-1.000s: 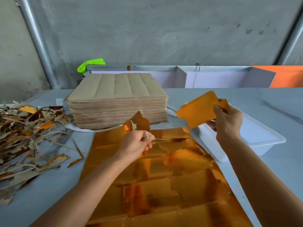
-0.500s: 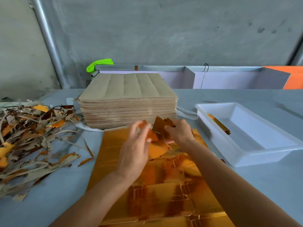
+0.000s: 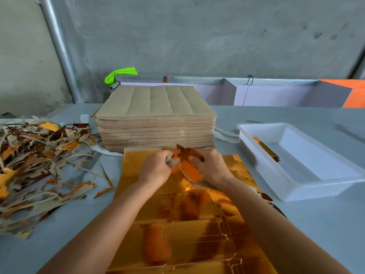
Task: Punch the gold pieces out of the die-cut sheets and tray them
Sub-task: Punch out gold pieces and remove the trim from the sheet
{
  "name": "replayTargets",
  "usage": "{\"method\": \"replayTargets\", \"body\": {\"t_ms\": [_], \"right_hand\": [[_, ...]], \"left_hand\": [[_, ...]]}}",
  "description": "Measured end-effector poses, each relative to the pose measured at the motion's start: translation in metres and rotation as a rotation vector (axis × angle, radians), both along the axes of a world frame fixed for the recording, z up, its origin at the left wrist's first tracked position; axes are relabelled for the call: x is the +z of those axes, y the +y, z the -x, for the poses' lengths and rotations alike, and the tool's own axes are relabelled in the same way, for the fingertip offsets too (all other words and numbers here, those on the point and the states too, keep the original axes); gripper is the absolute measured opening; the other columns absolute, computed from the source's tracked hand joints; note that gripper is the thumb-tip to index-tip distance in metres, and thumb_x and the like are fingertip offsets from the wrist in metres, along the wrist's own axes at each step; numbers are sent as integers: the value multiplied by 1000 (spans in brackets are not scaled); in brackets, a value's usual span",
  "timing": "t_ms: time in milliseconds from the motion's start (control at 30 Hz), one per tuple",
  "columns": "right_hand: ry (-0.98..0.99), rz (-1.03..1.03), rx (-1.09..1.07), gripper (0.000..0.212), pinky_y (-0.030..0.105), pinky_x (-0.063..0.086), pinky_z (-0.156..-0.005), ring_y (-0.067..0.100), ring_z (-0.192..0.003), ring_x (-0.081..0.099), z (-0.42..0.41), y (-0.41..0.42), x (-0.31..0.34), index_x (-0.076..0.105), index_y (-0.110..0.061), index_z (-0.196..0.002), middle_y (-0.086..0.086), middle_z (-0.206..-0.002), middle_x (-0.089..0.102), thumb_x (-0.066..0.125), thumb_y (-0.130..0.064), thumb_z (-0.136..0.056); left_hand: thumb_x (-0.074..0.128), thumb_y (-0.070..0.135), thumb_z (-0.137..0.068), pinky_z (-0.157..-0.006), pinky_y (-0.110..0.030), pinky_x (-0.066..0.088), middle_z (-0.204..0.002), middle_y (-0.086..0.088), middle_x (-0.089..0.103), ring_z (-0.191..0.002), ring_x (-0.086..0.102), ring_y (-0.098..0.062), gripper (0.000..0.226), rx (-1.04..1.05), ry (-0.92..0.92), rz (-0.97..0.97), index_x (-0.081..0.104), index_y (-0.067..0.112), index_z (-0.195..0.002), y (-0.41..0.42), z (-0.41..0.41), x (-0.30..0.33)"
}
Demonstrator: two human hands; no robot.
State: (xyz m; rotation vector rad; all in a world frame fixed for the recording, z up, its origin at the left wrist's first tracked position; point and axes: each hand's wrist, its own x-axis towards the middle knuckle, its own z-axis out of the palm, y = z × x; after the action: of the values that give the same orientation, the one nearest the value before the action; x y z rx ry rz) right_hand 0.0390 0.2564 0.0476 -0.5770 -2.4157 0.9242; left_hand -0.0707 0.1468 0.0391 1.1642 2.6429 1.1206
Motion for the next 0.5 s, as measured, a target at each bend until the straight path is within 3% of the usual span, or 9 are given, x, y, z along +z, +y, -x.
{"method": "replayTargets", "body": {"t_ms": [67,133,233,367,500], "right_hand": [[56,41,53,11,9,43,-60,-2,-69,57,-4,-5,-1,67,-12,-91,-6,-81,63,58,-17,-94],[100,62,86,12,9,41,-54,-6,-56,54,-8,-9,-1,66,-10,-84,-9,-69,58,62,-18,-92],[96,27,121,6,9,44,-55,-2,-56,56,-10,-12,1,66,-8,-85,-3,-73,63,66,-12,-88],[80,-39,39,7,21,53,-65,19,-68,63,-8,-15,2,66,-3,-82,7,-79,68,63,-5,-88],[59,-63,-53,29,21,45,-59,11,-59,54,-7,-15,-1,51,-18,-66,-4,-66,56,58,-2,-89]], "left_hand": [[58,33,-93,-69,-38,51,-91,-4,69,-81,64,-23,25,-20,1,-3,68,10,-100,2,-3,2],[59,30,-93,-62,-34,46,-83,-6,68,-75,62,-22,23,-33,-3,-27,67,8,-94,5,-3,5],[60,26,-92,-54,-31,36,-72,-9,60,-60,52,-23,28,-50,-148,-140,63,-1,-84,7,-7,13],[57,23,-94,-55,-36,30,-63,-13,44,-58,39,-22,38,-67,-265,-226,53,-12,-80,7,-18,19],[58,26,-94,-53,-34,30,-58,-8,44,-54,39,-21,37,-88,-304,-266,55,-8,-79,3,-22,21]]}}
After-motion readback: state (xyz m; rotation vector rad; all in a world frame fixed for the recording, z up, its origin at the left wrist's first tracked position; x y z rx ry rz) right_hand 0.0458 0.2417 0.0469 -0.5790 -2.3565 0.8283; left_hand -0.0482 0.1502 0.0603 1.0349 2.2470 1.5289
